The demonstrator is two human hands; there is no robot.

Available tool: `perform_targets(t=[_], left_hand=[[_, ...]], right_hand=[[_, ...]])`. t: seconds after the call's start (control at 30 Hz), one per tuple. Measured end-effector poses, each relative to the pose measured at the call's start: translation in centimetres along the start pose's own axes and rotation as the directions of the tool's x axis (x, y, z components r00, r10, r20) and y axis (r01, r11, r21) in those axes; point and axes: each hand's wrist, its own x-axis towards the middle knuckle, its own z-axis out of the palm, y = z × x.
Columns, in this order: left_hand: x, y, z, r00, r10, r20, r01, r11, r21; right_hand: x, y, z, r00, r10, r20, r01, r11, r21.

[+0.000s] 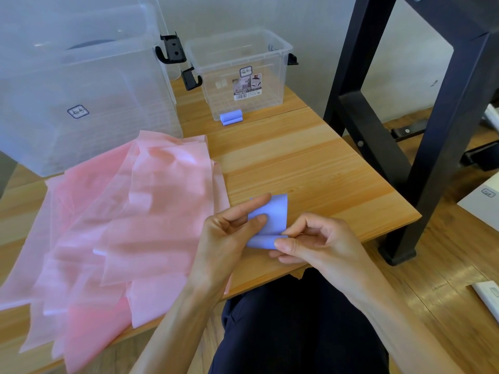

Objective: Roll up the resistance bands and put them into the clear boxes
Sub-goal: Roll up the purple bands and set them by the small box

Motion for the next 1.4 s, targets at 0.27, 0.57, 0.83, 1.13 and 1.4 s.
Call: perform_targets(t=[0.27, 0.57, 0.83, 1.13, 1.4], left_hand=[[0.0, 0.6, -0.1, 0.999, -0.035, 0.013, 0.034, 0.998, 0.044], [-0.9, 0.8, 0.0, 0.995, 0.046, 0.084, -0.054, 0.993, 0.101], [-0.8, 1.3, -0.1, 0.992, 0.029, 0.124, -0.039, 0.996, 0.078], [0.3, 1.1, -0.4, 0.999, 0.037, 0.029, -0.041, 0.992, 0.123], [0.1, 0.6, -0.9, 0.980, 0.038, 0.196, -0.076, 0.978, 0.192]], right_hand=[[0.0, -0.2, -0.1, 0.999, 0.033, 0.032, -0.033, 0.999, -0.012], [0.3, -0.5, 0.4, 0.991, 0.105, -0.087, -0.092, 0.985, 0.144], [0.3, -0.2, 0.5, 0.996, 0.070, -0.050, -0.066, 0.995, 0.076], [0.6, -0.6, 0.4, 0.988, 0.156, 0.010, -0.156, 0.988, -0.019], [0.8, -0.8, -0.1, 0.982, 0.185, -0.045, -0.186, 0.982, -0.031]])
